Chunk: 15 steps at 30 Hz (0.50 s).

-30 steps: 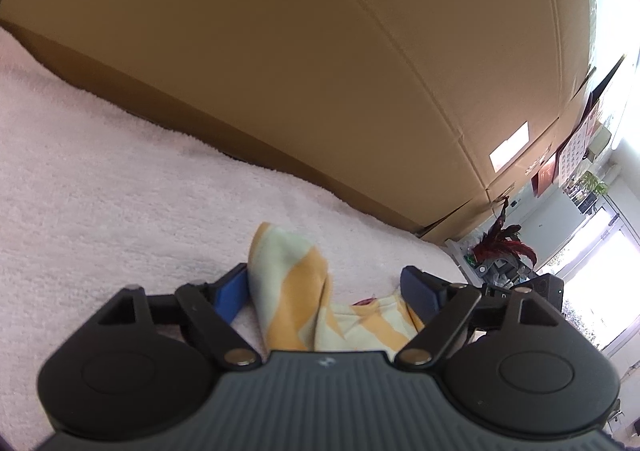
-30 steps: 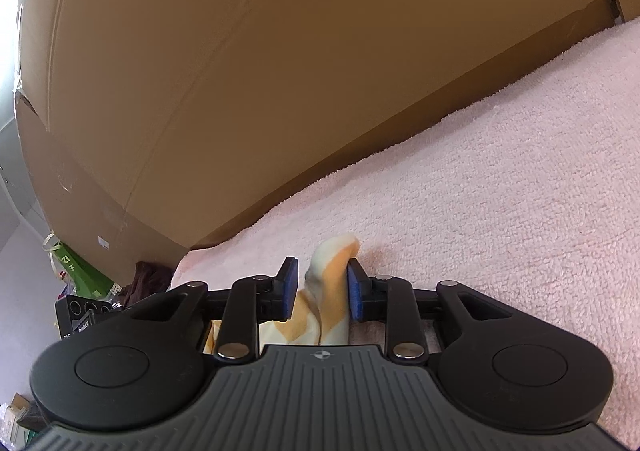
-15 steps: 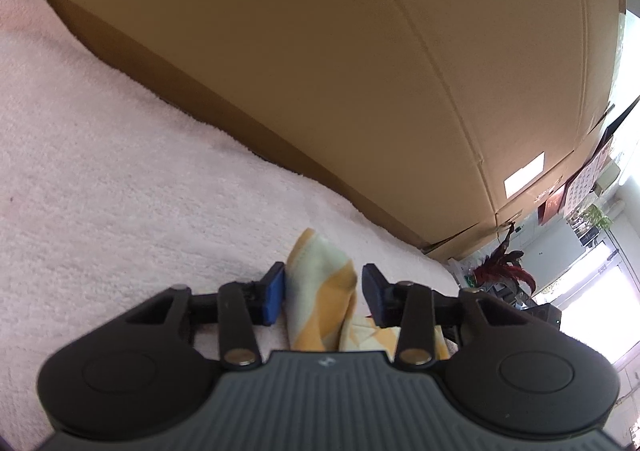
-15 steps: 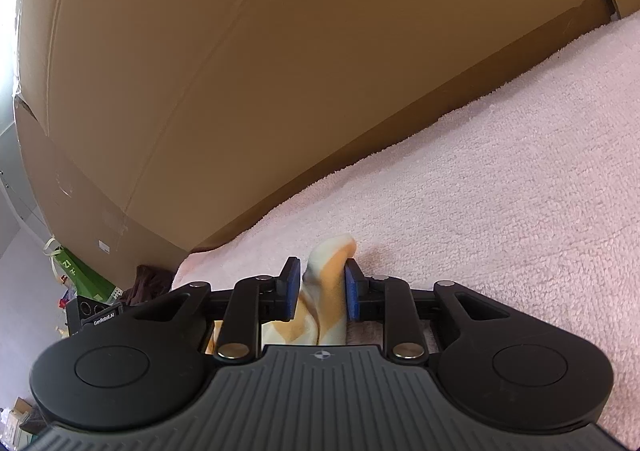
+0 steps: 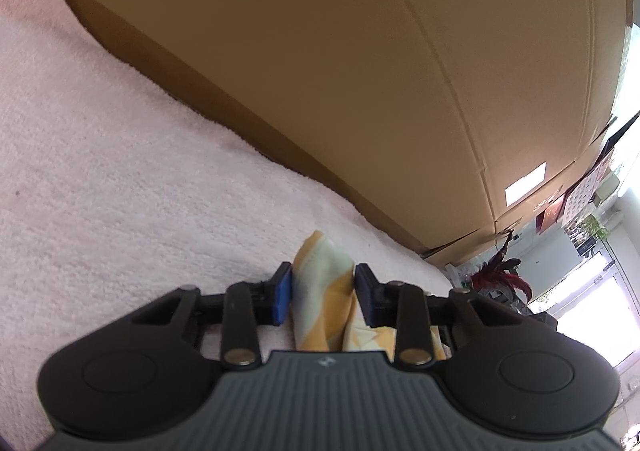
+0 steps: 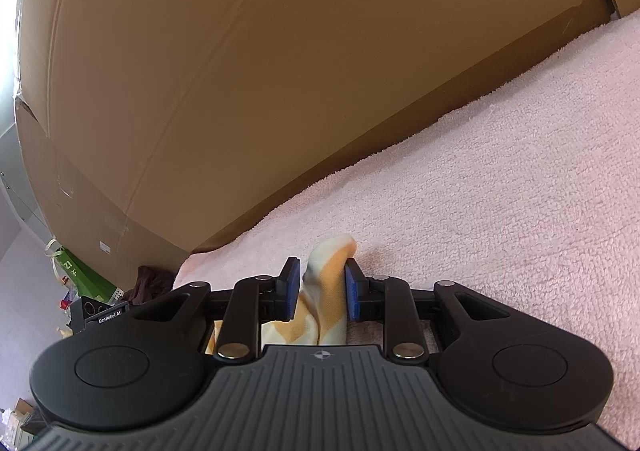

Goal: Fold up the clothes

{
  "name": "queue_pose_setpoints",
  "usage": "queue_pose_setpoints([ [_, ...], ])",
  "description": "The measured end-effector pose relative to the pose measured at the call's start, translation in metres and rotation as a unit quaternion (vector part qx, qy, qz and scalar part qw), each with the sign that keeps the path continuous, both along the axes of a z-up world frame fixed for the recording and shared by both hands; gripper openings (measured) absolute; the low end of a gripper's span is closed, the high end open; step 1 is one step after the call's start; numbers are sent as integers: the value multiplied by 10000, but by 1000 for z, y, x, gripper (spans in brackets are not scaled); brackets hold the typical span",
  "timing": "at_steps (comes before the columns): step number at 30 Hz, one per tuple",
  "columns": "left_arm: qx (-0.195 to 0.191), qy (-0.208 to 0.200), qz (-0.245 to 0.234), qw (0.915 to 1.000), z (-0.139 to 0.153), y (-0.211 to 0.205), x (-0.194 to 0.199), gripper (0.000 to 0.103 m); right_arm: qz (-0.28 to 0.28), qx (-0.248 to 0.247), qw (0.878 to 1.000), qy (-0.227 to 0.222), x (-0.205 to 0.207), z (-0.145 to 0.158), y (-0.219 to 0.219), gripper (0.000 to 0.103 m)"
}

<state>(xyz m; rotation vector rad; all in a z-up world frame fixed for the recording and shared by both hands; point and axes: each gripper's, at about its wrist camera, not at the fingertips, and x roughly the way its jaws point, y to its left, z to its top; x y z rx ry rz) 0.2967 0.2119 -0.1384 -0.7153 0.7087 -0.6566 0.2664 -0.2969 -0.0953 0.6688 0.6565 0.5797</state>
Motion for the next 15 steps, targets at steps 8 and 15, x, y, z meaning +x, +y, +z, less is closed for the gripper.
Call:
queue_pose_setpoints([
  [8, -49, 83, 24, 10000, -1, 2, 0, 23, -16, 13, 10000, 0, -2, -1, -2, 24],
  [15, -149, 263, 26, 9995, -3, 1, 3, 11, -71, 29, 9999, 87, -1, -2, -6, 16],
])
